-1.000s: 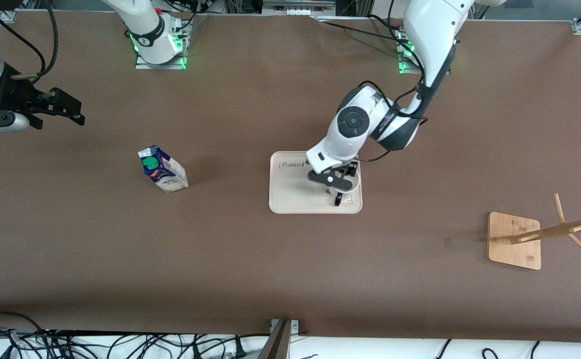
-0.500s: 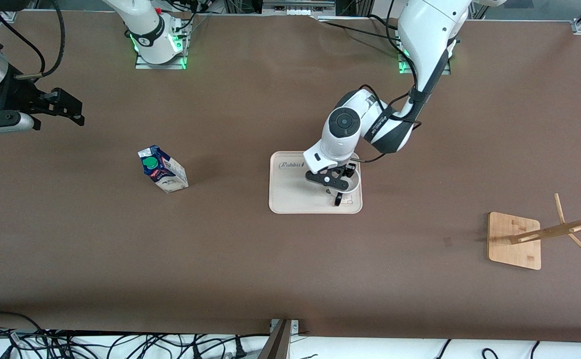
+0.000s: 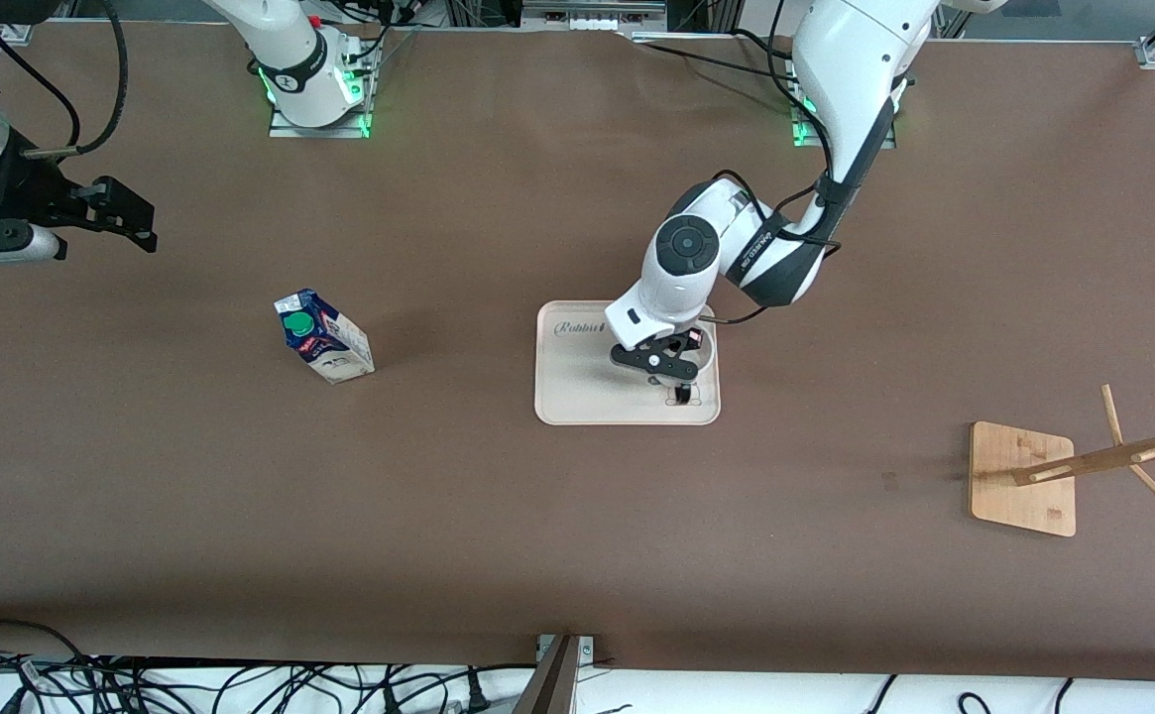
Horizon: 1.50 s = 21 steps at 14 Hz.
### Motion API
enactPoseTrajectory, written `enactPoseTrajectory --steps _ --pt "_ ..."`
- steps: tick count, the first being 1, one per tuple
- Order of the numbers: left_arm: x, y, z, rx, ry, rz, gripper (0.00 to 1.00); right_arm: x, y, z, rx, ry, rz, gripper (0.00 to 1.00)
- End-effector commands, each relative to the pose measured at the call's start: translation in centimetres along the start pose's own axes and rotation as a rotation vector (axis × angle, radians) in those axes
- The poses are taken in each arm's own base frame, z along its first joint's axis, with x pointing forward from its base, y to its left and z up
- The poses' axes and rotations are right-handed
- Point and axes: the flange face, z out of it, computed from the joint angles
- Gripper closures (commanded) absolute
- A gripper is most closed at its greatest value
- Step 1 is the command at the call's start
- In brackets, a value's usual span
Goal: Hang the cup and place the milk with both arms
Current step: 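Carry the mug with the left gripper to the wooden mug tree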
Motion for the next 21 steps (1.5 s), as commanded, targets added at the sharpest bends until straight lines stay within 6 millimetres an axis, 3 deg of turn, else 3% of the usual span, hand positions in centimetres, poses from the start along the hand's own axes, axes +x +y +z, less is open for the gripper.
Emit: enactPoseTrajectory --steps 1,3,5,7,9,15,20,21 --pt "0.8 -0.3 -2.5 0.009 0.046 -0.014 1.00 0.7 0.2 -0.2 -0.024 0.004 -0.001 0.00" --pt "1.2 -0.3 -7.6 -0.012 0.118 -0.017 1.00 0.9 0.8 -0.4 -0.027 0.010 0.009 0.00" --pt "1.4 -1.7 -14.4 -0.074 0.169 -0.085 1.00 1.0 0.9 -0.2 -0.025 0.010 0.012 0.00" --pt "1.9 -4.5 -20.0 -0.063 0.173 -0.119 1.00 1.1 0.7 -0.3 -0.026 0.016 0.007 0.00" --pt "3.2 -9.1 -23.9 -0.040 0.177 -0.095 1.00 1.1 0.7 -0.3 -0.026 0.018 0.007 0.00" --pt "4.5 -25.2 -28.1 0.034 0.235 0.048 1.00 1.1 0.6 -0.3 -0.024 0.016 0.007 0.00" --pt "4.1 -34.4 -29.1 -0.011 0.251 -0.117 1.00 1.0 0.7 -0.3 -0.025 0.014 0.007 0.00" --pt "3.6 -37.1 -29.7 -0.049 0.252 -0.183 1.00 1.0 0.7 -0.2 -0.025 0.013 0.007 0.00"
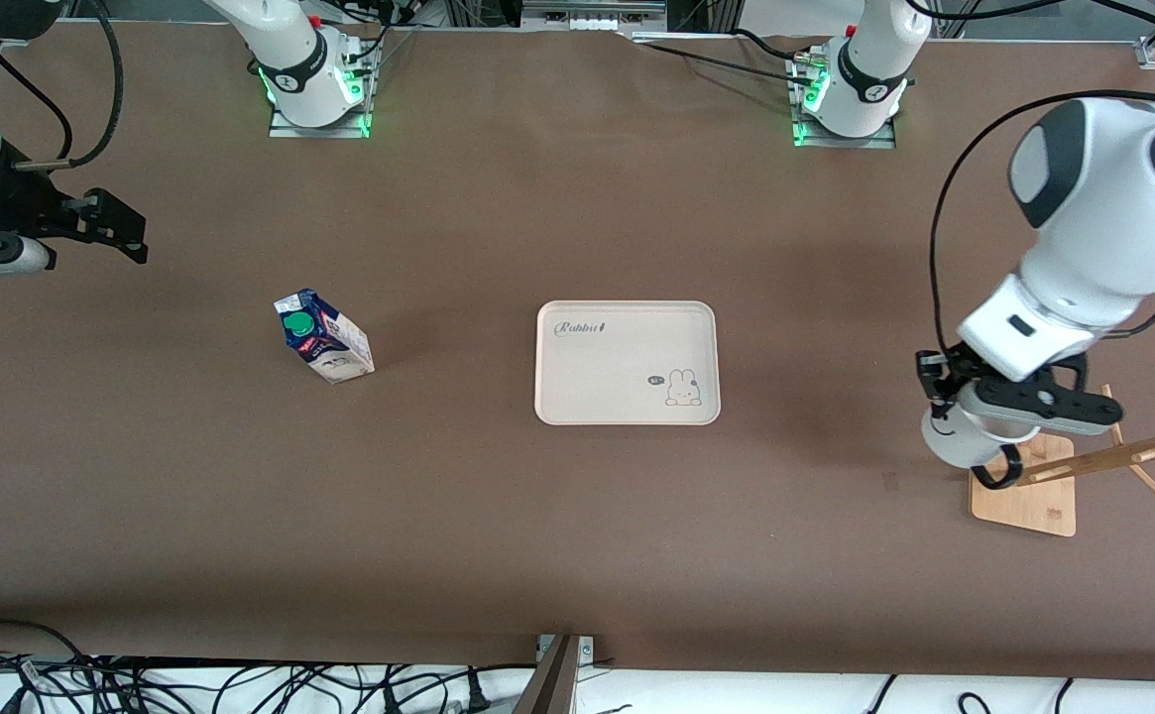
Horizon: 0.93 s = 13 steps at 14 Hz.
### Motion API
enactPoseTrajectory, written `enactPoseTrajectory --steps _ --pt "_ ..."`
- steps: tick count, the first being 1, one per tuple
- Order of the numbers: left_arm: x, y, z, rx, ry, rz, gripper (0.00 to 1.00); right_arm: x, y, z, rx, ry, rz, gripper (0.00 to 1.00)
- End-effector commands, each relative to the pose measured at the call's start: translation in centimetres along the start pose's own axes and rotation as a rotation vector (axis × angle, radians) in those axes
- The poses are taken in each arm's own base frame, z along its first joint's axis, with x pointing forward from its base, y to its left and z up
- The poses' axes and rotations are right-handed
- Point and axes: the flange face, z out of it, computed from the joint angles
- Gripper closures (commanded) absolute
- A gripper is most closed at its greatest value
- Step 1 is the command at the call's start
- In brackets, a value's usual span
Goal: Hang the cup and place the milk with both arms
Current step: 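Carry the mug with the left gripper to the wooden mug tree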
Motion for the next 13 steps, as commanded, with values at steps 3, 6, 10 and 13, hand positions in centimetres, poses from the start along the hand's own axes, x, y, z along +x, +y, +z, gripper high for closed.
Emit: enactPoseTrajectory --steps 3,6,10,13 --pt "0.1 -9.4 -3.2 -0.099 -0.008 -0.192 1.00 0.2 0.0 -0.5 -0.017 0.004 -0.003 0.00" --pt "-0.3 -12.5 -2.6 -0.147 -0.010 -0.271 1.00 0.2 0.0 -0.5 -0.017 0.005 -0.003 0.00" --pt "-0.4 -13.7 -1.4 -0.177 -0.018 -0.306 1.00 0.2 -0.1 -0.5 -0.017 0.004 -0.005 0.00" --pt "-0.6 -14.4 -1.1 -0.174 -0.016 -0.280 1.00 0.2 -0.2 -0.5 -0.017 0.004 -0.007 0.00"
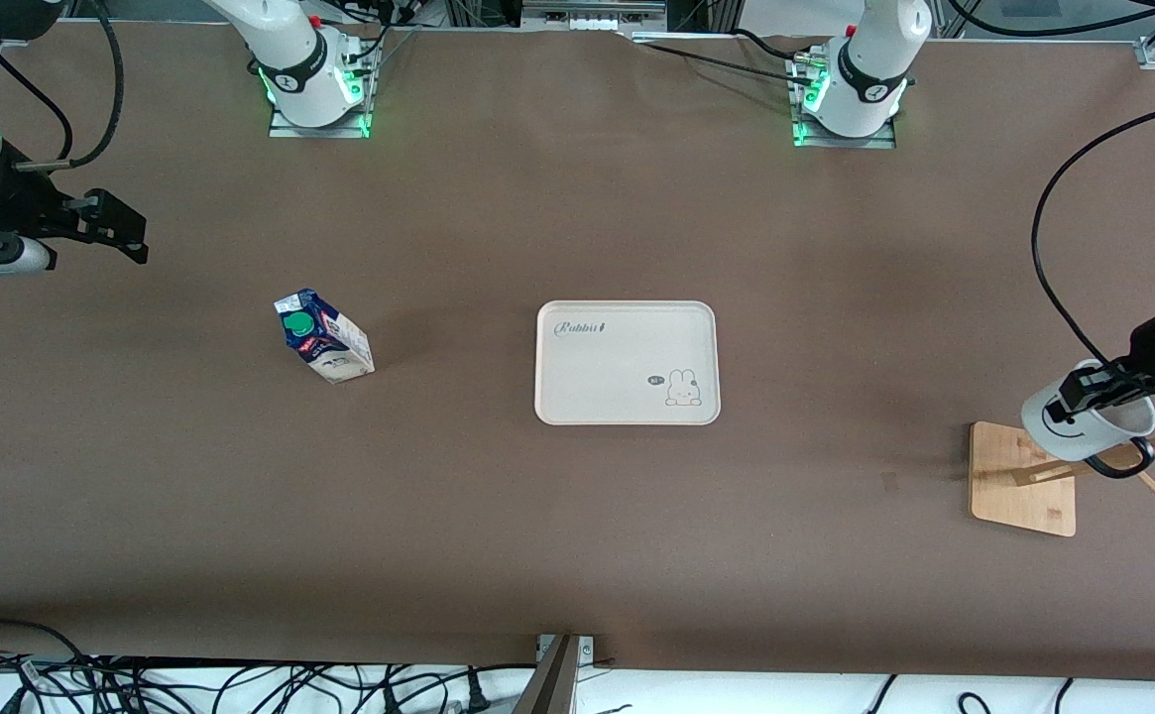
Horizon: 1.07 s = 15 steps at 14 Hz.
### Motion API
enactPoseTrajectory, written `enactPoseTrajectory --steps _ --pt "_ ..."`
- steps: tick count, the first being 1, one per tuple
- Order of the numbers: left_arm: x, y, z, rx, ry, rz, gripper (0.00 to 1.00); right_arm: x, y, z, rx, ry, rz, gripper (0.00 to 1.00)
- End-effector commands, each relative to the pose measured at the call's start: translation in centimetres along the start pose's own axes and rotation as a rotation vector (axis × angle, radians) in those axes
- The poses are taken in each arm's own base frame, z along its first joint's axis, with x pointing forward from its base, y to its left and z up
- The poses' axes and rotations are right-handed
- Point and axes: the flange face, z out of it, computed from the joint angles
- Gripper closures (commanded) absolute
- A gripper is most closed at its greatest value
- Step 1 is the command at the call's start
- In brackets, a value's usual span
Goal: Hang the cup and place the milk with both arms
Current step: 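Hook the mug handle onto a peg and open the left gripper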
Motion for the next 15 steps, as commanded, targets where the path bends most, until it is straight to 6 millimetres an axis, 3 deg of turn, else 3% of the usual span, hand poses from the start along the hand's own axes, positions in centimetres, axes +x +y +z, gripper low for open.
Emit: enactPoseTrajectory --steps 1,6,7,8,9,12,15 --pt "0.5 -1.2 -0.9 -0.023 0.010 0.032 1.00 0.2 -0.1 -0.5 -0.017 0.005 -0.006 0.00" --pt "0.6 -4.3 -1.5 -0.039 0.021 0.082 1.00 0.2 -0.3 -0.5 -0.017 0.003 -0.009 0.00" --pt "0.6 -4.4 -1.4 -0.041 0.018 0.096 0.82 0.2 -0.3 -0.5 -0.017 0.003 -0.009 0.00" --pt "0.4 -4.6 -1.3 -0.041 0.011 0.115 0.46 0.2 -0.3 -0.5 -0.017 0.003 -0.009 0.00" --pt "0.1 -4.7 -1.2 -0.047 -0.011 0.123 0.00 0.2 -0.3 -0.5 -0.017 0.003 -0.009 0.00" --pt "-0.9 -3.8 -3.2 -0.060 -0.063 0.141 0.00 0.2 -0.4 -0.5 -0.017 0.003 -0.010 0.00" --pt "-2.6 -1.1 -6.5 -0.068 -0.121 0.183 0.00 0.2 -0.4 -0.5 -0.017 0.003 -0.011 0.00"
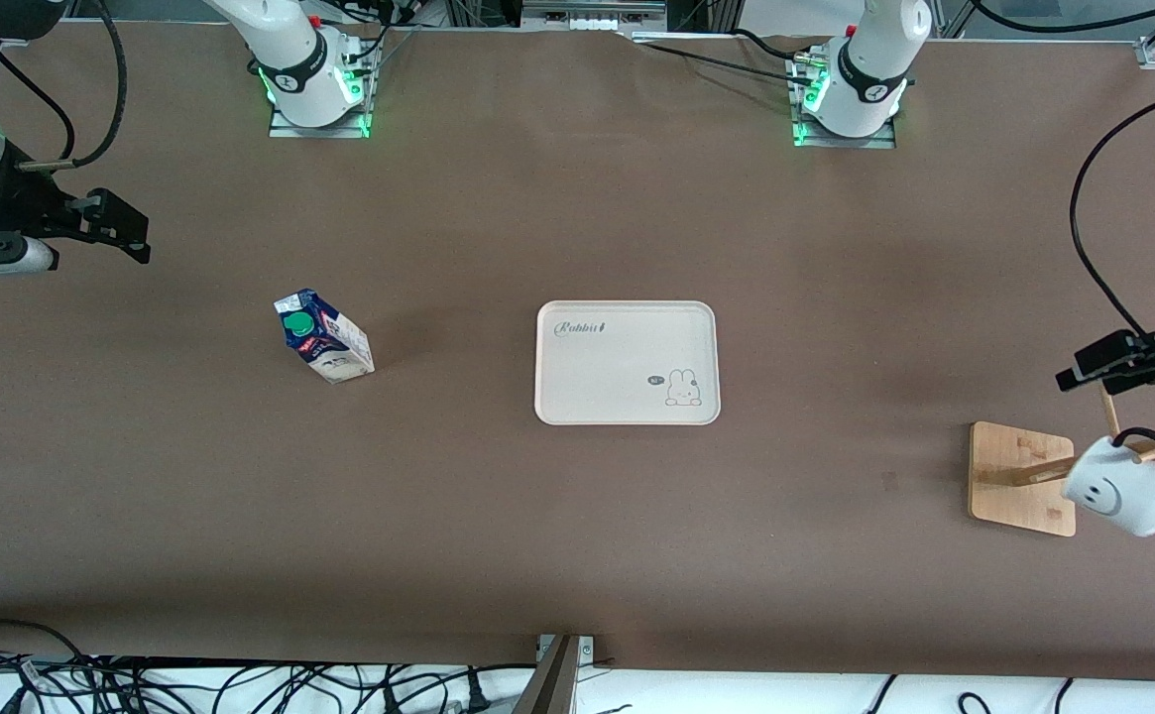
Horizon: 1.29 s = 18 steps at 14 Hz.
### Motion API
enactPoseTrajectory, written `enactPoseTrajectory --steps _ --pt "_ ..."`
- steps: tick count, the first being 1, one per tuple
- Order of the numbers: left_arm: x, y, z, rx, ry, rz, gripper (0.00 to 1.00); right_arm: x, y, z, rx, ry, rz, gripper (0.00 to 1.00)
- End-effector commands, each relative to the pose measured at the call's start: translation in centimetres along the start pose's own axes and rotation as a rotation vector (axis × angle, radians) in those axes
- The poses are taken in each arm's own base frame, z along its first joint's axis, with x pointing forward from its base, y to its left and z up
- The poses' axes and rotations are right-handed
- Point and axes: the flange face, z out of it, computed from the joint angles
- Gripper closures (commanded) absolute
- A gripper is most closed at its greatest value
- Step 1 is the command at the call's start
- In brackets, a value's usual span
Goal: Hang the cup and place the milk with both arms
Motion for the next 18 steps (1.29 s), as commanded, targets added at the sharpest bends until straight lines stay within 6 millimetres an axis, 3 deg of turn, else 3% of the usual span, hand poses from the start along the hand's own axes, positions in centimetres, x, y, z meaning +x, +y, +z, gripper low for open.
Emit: enactPoseTrajectory --steps 1,5,7,10,11,12,16,18 --pt "-1.4 2.7 -3.7 0.015 -0.037 0.063 0.00 0.1 -0.1 -0.5 -0.017 0.002 -0.006 0.00" --pt "-2.8 9.4 -6.5 0.224 -0.094 0.151 0.00 0.2 0.0 -0.6 -0.017 0.008 -0.005 0.00" --pt "-4.0 10.9 -7.4 0.234 -0.119 0.081 0.00 0.2 -0.3 -0.6 -0.017 0.009 -0.009 0.00" --pt "-5.2 11.2 -8.4 0.241 -0.166 0.082 0.00 0.2 -0.4 -0.6 -0.016 0.009 -0.011 0.00" --pt "-5.8 11.6 -10.4 0.239 -0.163 0.081 0.00 0.3 -0.4 -0.5 -0.016 0.008 -0.011 0.00" --pt "-5.7 11.6 -10.8 0.234 -0.166 0.081 0.00 0.3 -0.4 -0.5 -0.016 0.008 -0.011 0.00" --pt "-5.5 12.1 -9.4 0.210 -0.193 0.080 0.00 0.5 -0.6 -0.1 -0.005 0.008 -0.009 0.00" --pt "-5.6 10.8 -10.0 0.211 -0.184 0.056 0.00 1.1 -0.7 0.4 -0.005 0.022 -0.009 0.00"
